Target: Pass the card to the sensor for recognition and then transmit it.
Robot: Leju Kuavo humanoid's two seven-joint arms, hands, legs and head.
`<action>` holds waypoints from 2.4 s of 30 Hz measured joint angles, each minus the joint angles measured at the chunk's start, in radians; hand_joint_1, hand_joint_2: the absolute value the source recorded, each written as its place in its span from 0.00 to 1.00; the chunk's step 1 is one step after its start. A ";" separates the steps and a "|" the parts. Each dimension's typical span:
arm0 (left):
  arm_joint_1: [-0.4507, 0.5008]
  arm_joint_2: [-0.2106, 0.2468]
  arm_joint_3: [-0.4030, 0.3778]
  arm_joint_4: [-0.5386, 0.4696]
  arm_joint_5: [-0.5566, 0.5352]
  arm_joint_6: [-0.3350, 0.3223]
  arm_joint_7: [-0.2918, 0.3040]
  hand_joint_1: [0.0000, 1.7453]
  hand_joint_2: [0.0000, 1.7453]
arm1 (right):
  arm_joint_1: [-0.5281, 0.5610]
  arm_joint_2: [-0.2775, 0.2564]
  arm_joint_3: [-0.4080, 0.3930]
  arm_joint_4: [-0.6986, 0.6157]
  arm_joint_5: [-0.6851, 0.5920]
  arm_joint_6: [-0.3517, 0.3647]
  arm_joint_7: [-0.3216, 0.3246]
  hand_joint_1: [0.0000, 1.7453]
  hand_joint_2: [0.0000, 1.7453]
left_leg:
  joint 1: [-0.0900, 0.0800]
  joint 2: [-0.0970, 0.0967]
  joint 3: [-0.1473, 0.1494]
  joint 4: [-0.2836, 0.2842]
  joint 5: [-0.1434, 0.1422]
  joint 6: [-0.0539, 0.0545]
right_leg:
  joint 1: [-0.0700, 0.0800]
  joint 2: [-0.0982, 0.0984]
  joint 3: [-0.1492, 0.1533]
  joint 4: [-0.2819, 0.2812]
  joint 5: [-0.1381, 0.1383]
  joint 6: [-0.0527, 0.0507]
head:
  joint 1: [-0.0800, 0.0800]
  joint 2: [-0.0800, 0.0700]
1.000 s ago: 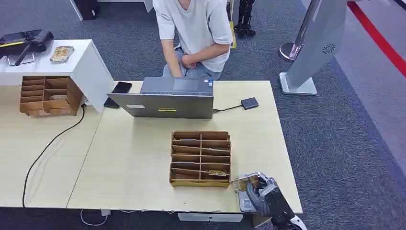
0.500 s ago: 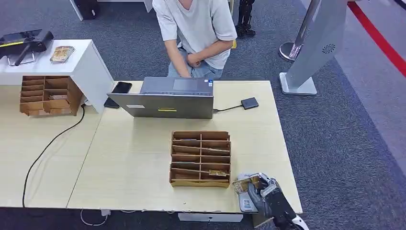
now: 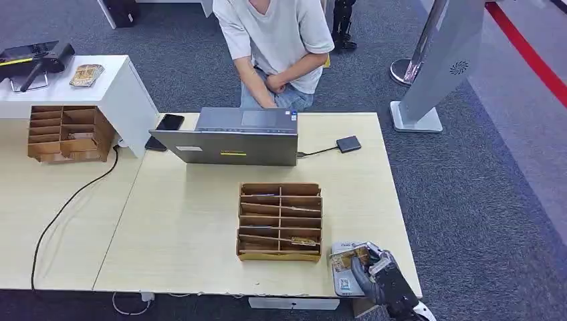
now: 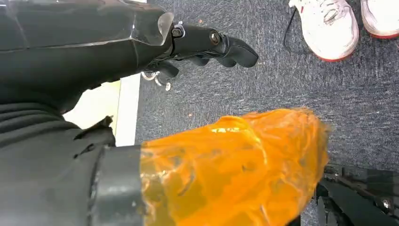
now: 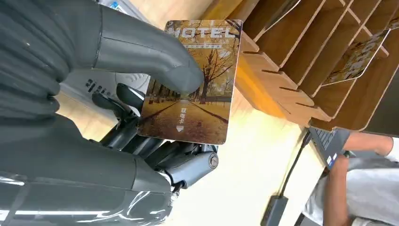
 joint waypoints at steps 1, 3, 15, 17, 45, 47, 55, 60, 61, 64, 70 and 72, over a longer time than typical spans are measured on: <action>0.000 0.000 0.000 0.000 0.000 0.000 0.000 0.00 0.00 | 0.000 0.000 0.000 0.000 0.000 0.000 0.000 1.00 1.00 | 0.000 0.000 0.000 0.000 0.000 0.000 | 0.000 0.000 0.000 0.000 0.000 0.000 | 0.000 0.000; 0.000 0.000 0.000 0.000 0.000 0.000 0.000 0.00 0.00 | 0.000 -0.001 0.000 0.000 0.000 0.000 0.000 1.00 1.00 | 0.000 0.000 0.000 0.000 0.000 0.000 | 0.000 0.000 0.000 0.000 0.000 0.000 | 0.000 0.000; 0.000 0.000 0.000 0.000 0.000 0.000 0.000 0.00 0.00 | 0.001 -0.002 -0.001 0.000 -0.001 0.001 0.000 1.00 1.00 | 0.000 0.000 0.000 0.000 0.000 0.000 | 0.000 0.000 0.000 0.000 0.000 0.000 | 0.000 0.000; 0.000 0.000 0.000 0.000 0.000 0.000 0.000 0.00 0.00 | 0.001 -0.002 -0.001 0.000 -0.002 0.001 0.000 1.00 1.00 | 0.000 0.000 0.000 0.000 0.000 0.000 | 0.000 0.000 0.000 0.000 0.000 0.000 | 0.000 0.000; 0.000 0.000 0.000 0.000 0.008 0.003 0.000 0.00 0.00 | -0.002 -0.074 -0.011 0.034 0.049 0.019 0.108 1.00 1.00 | 0.000 0.000 0.000 0.000 0.000 0.000 | 0.000 0.000 0.000 0.000 0.000 0.000 | 0.000 0.000; 0.000 0.000 0.000 0.000 0.007 0.004 0.001 0.00 0.00 | -0.015 -0.074 0.006 0.047 0.081 0.003 0.125 1.00 1.00 | 0.000 0.000 0.000 0.000 0.000 0.000 | 0.000 0.000 0.000 0.000 0.000 0.000 | 0.000 0.000; 0.000 0.000 0.000 0.000 0.006 0.005 0.005 0.00 0.00 | -0.071 -0.071 0.069 0.100 0.158 -0.047 0.150 1.00 1.00 | 0.000 0.001 0.001 0.000 0.000 0.000 | 0.000 0.000 0.001 0.000 0.000 0.000 | 0.000 0.000; 0.000 0.000 0.000 0.000 0.006 0.005 0.008 0.00 0.00 | -0.097 -0.064 0.096 0.125 0.177 -0.067 0.158 1.00 1.00 | 0.000 0.001 0.002 0.000 0.000 0.000 | 0.000 0.001 0.002 0.000 0.000 0.000 | 0.000 0.000; 0.000 0.000 0.000 0.000 0.006 0.005 0.008 0.00 0.00 | -0.101 -0.063 0.100 0.129 0.179 -0.067 0.159 1.00 1.00 | 0.000 0.001 0.003 0.000 0.000 0.000 | 0.000 0.001 0.003 0.000 0.000 0.000 | 0.000 0.000; 0.000 0.000 0.000 0.000 0.006 0.005 0.008 0.00 0.00 | -0.109 -0.059 0.104 0.138 0.183 -0.070 0.161 1.00 1.00 | 0.000 0.001 0.003 0.000 0.000 0.000 | 0.000 0.001 0.003 0.000 0.000 0.000 | 0.000 0.000; 0.000 0.000 0.000 0.000 0.008 0.005 0.008 0.00 0.00 | -0.121 -0.056 0.117 0.150 0.187 -0.074 0.162 1.00 1.00 | 0.000 0.001 0.004 0.000 0.000 0.000 | 0.000 0.001 0.004 0.000 0.000 0.000 | 0.000 0.000; 0.000 0.000 0.000 0.000 0.008 0.006 0.008 0.00 0.00 | -0.123 -0.056 0.121 0.153 0.188 -0.074 0.162 1.00 1.00 | 0.000 0.001 0.005 0.000 0.000 0.000 | 0.000 0.001 0.005 0.000 0.000 0.000 | 0.000 0.000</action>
